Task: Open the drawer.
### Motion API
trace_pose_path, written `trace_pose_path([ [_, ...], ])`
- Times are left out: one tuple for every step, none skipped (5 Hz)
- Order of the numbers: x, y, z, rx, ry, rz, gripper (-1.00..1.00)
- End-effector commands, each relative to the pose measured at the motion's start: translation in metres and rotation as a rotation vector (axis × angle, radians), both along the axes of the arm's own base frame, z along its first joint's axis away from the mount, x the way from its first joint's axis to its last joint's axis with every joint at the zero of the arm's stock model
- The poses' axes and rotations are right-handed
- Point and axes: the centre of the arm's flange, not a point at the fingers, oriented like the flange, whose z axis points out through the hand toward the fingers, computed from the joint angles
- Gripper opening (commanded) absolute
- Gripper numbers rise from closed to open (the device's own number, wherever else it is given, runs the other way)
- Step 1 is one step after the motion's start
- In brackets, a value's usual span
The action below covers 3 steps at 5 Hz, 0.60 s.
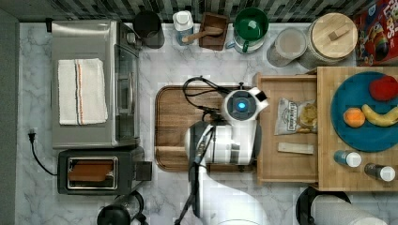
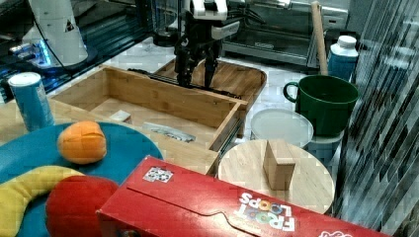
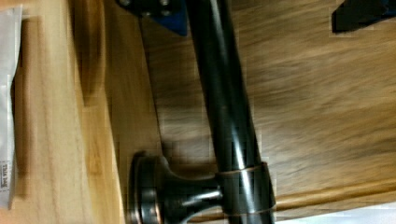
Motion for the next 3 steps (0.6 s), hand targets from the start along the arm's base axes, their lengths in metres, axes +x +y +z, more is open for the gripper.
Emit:
trace_pose_path([
  [0.0252, 0.1074, 0.0250, 0.085, -0.017, 0.113, 1.00],
  [0.0253, 0.1074, 0.0251, 0.085, -0.018, 0.113, 1.00],
  [0.0252, 0.1075, 0.0250, 0.085, -0.017, 0.113, 1.00],
])
